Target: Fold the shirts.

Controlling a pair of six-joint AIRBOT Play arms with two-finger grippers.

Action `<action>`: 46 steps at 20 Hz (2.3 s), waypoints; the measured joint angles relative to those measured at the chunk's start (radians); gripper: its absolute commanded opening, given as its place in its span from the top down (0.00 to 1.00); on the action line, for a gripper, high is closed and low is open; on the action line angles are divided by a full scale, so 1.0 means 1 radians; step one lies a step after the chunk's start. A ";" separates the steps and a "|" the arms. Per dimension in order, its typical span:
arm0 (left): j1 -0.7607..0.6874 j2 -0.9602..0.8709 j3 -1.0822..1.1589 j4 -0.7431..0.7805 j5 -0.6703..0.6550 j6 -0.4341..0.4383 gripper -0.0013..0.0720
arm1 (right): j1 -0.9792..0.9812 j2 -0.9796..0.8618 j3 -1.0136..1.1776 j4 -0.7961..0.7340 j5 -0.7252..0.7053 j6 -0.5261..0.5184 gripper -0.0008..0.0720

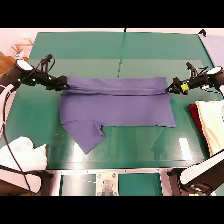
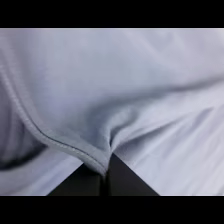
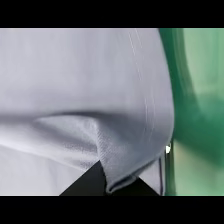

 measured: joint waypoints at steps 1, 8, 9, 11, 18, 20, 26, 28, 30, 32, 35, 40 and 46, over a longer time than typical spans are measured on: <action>-0.003 0.000 0.000 0.008 -0.023 -0.011 0.96 | 0.000 0.001 -0.002 -0.006 0.017 0.014 0.96; -0.008 0.002 0.016 0.076 -0.198 -0.147 0.13 | -0.006 0.008 -0.009 -0.082 0.229 0.156 0.55; -0.008 0.004 0.024 0.096 -0.242 -0.172 0.13 | -0.008 0.016 -0.018 -0.089 0.262 0.164 0.64; -0.008 0.021 0.024 0.142 -0.333 -0.216 0.13 | -0.018 0.055 -0.065 -0.097 0.301 0.178 0.64; -0.008 0.345 -0.350 0.277 -0.393 -0.270 0.13 | -0.130 0.432 -0.528 -0.171 0.198 0.208 0.64; -0.009 0.468 -0.512 0.278 -0.315 -0.277 0.13 | -0.177 0.575 -0.697 -0.171 0.114 0.223 0.58; -0.012 0.613 -0.853 0.101 0.004 -0.270 0.14 | -0.211 0.780 -1.018 -0.059 -0.161 0.232 0.47; -0.011 0.626 -0.921 0.002 0.101 -0.245 0.14 | -0.186 0.787 -1.054 -0.026 -0.246 0.232 0.47; -0.013 0.634 -0.972 -0.092 0.178 -0.225 0.15 | -0.154 0.776 -1.073 0.013 -0.333 0.231 0.47; -0.012 0.636 -1.012 -0.152 0.240 -0.211 0.46 | -0.122 0.750 -1.082 0.077 -0.392 0.232 0.47; -0.011 0.636 -1.048 -0.214 0.283 -0.176 0.56 | -0.077 0.698 -1.088 0.147 -0.461 0.231 0.48; -0.012 0.637 -1.054 -0.283 0.280 -0.080 0.96 | -0.051 0.661 -1.087 0.170 -0.496 0.196 0.96; -0.012 0.659 -0.953 -0.238 0.103 -0.047 0.96 | -0.068 0.703 -1.066 0.080 -0.414 0.163 0.96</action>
